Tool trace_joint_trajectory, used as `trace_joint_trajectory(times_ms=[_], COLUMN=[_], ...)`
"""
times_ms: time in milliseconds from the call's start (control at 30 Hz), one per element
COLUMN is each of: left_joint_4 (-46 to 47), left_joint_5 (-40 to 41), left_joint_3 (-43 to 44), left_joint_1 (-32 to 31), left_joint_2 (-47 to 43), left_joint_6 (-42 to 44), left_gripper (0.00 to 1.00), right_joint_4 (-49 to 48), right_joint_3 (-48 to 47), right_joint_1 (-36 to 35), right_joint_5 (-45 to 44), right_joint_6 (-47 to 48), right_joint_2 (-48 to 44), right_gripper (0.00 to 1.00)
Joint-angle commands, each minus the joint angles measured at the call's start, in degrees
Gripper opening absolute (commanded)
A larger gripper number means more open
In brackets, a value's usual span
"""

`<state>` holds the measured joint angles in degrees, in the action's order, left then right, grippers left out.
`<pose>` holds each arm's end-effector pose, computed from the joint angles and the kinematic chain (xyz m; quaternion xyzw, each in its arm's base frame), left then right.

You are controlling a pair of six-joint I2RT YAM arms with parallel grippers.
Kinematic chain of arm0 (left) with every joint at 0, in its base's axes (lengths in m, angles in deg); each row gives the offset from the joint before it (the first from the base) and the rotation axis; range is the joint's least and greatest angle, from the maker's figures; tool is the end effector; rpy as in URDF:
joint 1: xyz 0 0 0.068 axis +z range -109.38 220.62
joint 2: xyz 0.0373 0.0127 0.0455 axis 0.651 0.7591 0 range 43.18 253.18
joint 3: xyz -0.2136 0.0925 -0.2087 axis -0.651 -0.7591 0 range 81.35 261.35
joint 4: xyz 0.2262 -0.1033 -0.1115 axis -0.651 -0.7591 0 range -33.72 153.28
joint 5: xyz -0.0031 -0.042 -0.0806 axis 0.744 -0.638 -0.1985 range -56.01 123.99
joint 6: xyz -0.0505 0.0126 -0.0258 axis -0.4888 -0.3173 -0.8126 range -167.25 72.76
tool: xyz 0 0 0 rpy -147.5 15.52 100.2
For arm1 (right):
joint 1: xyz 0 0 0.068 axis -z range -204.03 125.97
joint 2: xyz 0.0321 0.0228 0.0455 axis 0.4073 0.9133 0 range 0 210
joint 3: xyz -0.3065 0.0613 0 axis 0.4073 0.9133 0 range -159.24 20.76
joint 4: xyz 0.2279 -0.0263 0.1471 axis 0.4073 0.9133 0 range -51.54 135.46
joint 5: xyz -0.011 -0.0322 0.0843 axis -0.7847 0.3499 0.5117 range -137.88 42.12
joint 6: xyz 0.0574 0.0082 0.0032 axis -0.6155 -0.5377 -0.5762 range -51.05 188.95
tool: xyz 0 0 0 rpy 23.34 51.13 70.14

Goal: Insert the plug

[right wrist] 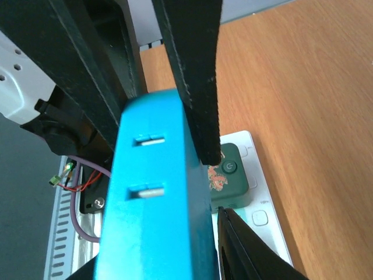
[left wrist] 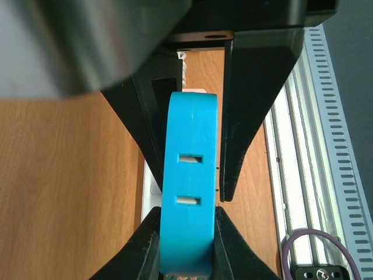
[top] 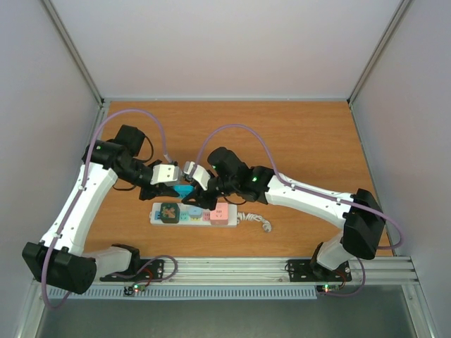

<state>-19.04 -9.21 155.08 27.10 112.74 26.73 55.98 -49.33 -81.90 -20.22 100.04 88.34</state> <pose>0.1748 -0.0714 0.3756 0.6669 0.6418 -0.2680 0.2673 0.1771 0.3183 0.3300 -0.6833 0.5403 0.3095 0.3813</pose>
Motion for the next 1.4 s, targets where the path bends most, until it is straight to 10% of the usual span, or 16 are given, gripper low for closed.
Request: trace_joint_trajectory(times_ms=[0, 167, 533, 700, 900, 1200, 1267, 1367], left_joint_4=[-0.4, -0.5, -0.5, -0.4, -0.4, -0.4, -0.3, 0.3], left_joint_5=[-0.5, -0.4, 0.0, 0.0, 0.3, -0.1, -0.2, -0.4], left_joint_3=[0.2, 0.0, -0.5, -0.5, -0.7, -0.9, -1.3, -2.2], left_joint_1=[0.0, 0.0, 0.0, 0.0, 0.0, 0.0, 0.0, 0.0], left_joint_2=[-1.2, -1.5, -1.6, -1.5, -1.7, -1.9, -1.8, -1.5], left_joint_6=[-0.1, -0.2, 0.2, 0.5, 0.6, 0.8, 1.2, 1.3], left_gripper=[0.01, 0.01, 0.01, 0.01, 0.01, 0.02, 0.12, 0.61], right_joint_4=[1.8, 1.5, -0.4, -0.6, -1.0, -1.5, -2.1, -4.8], right_joint_3=[-1.5, -1.8, -1.6, -1.8, -2.1, -2.2, -1.8, 0.2], right_joint_1=[-0.3, -0.3, -0.3, -0.3, -0.3, -0.2, -0.1, 0.7], right_joint_5=[-1.5, -1.7, -2.8, -2.7, -1.5, -0.3, -0.3, -0.1], right_joint_6=[0.4, 0.3, 0.5, -0.5, -0.8, -0.9, -1.1, -3.0], right_joint_2=[1.0, 1.3, 0.6, 0.5, 0.2, 0.4, 0.1, -1.8], right_gripper=[0.32, 0.35, 0.03, 0.34, 0.38, 0.04, 0.01, 0.01])
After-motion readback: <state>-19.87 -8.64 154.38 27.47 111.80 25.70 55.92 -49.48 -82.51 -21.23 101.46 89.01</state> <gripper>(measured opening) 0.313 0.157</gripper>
